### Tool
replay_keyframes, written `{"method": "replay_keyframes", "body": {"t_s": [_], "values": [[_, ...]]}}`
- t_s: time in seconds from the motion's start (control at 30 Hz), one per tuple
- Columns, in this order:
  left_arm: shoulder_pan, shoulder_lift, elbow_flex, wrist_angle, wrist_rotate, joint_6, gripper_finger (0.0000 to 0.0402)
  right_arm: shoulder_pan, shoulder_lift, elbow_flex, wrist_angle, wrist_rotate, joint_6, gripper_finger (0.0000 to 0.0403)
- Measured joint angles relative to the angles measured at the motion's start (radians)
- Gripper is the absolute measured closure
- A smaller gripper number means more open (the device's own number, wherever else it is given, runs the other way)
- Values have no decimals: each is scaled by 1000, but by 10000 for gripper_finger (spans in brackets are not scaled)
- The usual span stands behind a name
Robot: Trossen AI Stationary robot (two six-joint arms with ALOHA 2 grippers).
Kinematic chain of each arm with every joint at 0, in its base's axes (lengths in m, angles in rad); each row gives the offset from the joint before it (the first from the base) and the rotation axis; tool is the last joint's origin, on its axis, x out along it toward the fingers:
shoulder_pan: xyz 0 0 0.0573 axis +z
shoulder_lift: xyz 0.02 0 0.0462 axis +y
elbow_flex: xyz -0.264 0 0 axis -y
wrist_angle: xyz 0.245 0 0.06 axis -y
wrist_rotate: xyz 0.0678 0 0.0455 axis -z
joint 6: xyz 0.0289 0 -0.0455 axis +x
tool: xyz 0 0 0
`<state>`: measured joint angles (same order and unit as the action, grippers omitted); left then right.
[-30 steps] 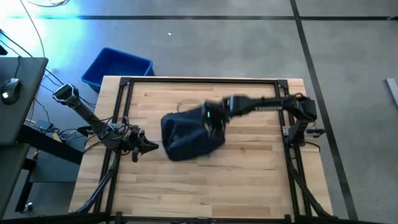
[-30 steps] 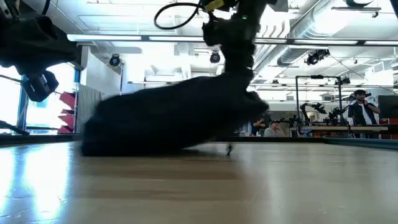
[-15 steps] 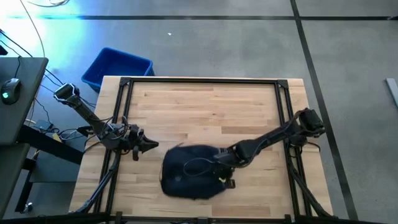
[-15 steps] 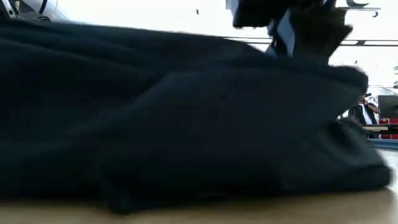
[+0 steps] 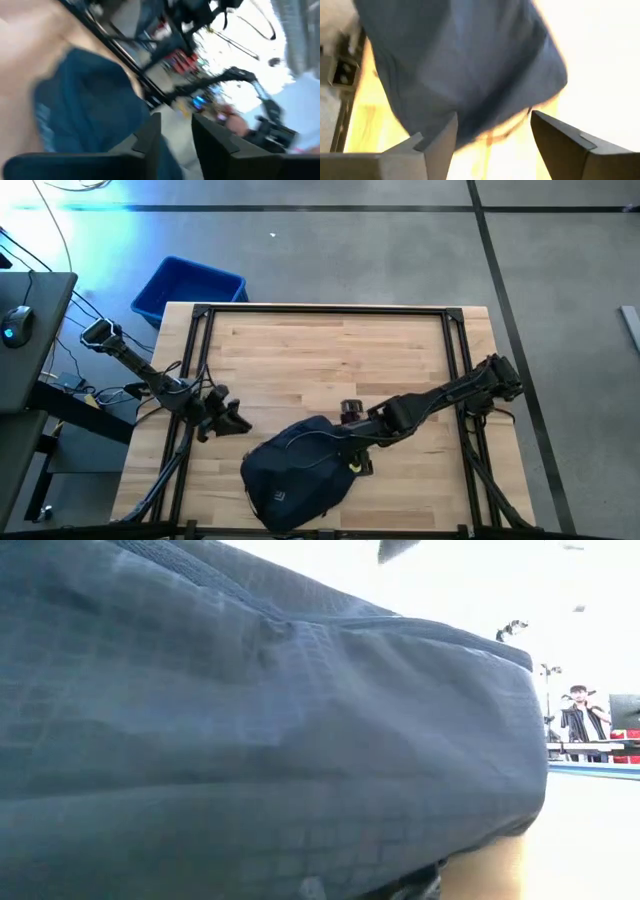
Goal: Unpack backpack
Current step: Open the bag pack
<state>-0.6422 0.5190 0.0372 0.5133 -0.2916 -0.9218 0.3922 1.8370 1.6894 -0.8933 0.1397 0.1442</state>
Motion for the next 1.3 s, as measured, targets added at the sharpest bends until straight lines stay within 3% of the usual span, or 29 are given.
{"method": "replay_keyframes", "body": {"t_s": [0.13,0.27,0.43,0.5,0.77,0.9,1.13,1.3], "values": [[-13,0,32,-68,55,-42,274,-56,17,-2,223,-80,-216,155],[-27,0,49,-175,57,-46,269,-170,83,-2,395,-299,-289,161],[-55,0,50,-289,62,-89,268,-292,214,-3,450,-555,-330,161],[-63,0,50,-319,62,-112,268,-319,266,-3,449,-605,-344,161],[-67,0,50,-341,45,-101,268,-368,398,-2,509,-614,-331,164],[-67,0,50,-344,33,-79,268,-368,416,1,505,-581,-336,195],[-67,0,50,-408,-34,-92,268,-349,409,2,452,-390,-330,379],[-67,0,50,-450,-41,-171,269,-310,365,-4,297,-70,-328,400]]}}
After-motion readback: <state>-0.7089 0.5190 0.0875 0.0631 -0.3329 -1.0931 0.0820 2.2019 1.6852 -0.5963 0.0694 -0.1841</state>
